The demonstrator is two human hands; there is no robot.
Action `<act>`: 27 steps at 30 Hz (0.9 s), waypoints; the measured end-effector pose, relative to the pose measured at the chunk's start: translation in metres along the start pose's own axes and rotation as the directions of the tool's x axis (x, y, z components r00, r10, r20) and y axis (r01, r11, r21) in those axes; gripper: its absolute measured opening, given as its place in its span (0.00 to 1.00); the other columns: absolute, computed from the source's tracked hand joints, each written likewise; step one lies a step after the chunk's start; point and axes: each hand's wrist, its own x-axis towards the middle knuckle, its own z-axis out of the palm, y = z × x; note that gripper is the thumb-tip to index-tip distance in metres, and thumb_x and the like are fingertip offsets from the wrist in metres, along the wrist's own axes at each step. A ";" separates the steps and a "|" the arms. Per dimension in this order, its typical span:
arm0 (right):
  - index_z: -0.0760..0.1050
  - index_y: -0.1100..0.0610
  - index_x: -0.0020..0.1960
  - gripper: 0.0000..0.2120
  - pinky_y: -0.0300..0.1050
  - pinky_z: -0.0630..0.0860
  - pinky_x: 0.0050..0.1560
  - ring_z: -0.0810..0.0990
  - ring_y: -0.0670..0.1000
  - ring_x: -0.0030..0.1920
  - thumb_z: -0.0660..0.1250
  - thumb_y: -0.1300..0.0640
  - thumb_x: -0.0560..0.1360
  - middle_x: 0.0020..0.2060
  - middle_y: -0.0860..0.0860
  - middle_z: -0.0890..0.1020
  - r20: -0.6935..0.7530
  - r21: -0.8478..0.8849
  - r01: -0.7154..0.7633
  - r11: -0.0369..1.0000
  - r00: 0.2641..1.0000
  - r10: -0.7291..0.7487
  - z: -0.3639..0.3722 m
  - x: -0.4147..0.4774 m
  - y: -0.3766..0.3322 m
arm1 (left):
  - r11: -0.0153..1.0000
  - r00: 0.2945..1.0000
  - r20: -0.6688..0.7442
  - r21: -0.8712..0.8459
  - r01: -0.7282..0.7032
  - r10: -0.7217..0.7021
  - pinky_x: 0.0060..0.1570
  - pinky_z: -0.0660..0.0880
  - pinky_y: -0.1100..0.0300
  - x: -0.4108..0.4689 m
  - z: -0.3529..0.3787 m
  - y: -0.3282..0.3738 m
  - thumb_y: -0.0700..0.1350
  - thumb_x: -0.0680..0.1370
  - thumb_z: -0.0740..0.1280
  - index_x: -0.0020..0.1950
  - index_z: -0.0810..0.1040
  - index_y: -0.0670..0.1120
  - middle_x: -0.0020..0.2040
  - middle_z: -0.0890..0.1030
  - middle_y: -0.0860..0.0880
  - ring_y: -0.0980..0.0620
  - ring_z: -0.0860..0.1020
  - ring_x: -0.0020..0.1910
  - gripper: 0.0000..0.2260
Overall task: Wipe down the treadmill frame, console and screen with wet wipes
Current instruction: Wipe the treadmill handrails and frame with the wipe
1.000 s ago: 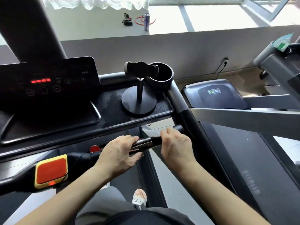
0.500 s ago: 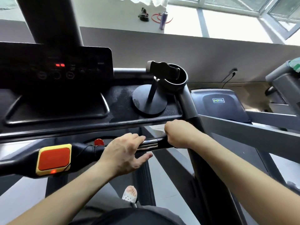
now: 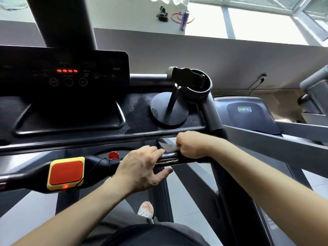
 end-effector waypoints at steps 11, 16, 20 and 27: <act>0.72 0.54 0.44 0.06 0.50 0.69 0.37 0.78 0.59 0.42 0.61 0.59 0.80 0.40 0.50 0.74 -0.594 0.218 0.015 0.976 0.796 0.121 0.083 -0.029 -0.011 | 1.000 0.999 0.035 -0.016 0.027 -0.026 0.46 0.77 0.56 0.001 0.000 0.001 0.69 0.75 0.60 0.62 0.80 0.51 0.47 0.79 0.56 0.52 0.78 0.48 0.27; 0.79 0.58 0.63 0.12 0.49 0.79 0.42 0.83 0.55 0.46 0.65 0.62 0.81 0.48 0.50 0.84 -0.776 0.491 0.045 0.870 0.477 0.413 0.146 -0.044 -0.027 | 0.998 0.995 0.090 -0.020 0.053 -0.051 0.51 0.76 0.55 0.002 -0.002 0.001 0.69 0.75 0.59 0.65 0.78 0.53 0.50 0.79 0.57 0.53 0.78 0.52 0.27; 0.78 0.61 0.67 0.17 0.52 0.80 0.37 0.82 0.57 0.40 0.65 0.63 0.79 0.44 0.52 0.81 -0.806 0.491 -0.102 0.865 0.326 0.495 0.151 -0.039 -0.025 | 0.997 0.984 0.173 -0.053 0.057 -0.047 0.57 0.74 0.57 0.005 -0.004 -0.003 0.67 0.75 0.59 0.67 0.76 0.54 0.53 0.78 0.58 0.54 0.77 0.56 0.27; 0.77 0.63 0.69 0.19 0.49 0.83 0.50 0.86 0.57 0.54 0.61 0.64 0.79 0.59 0.57 0.84 -0.773 0.614 -0.036 0.789 0.173 0.610 0.161 -0.008 -0.080 | 0.991 0.940 0.316 -0.041 -0.124 0.130 0.55 0.73 0.60 0.019 -0.015 -0.017 0.61 0.76 0.67 0.67 0.74 0.54 0.54 0.80 0.56 0.52 0.79 0.54 0.22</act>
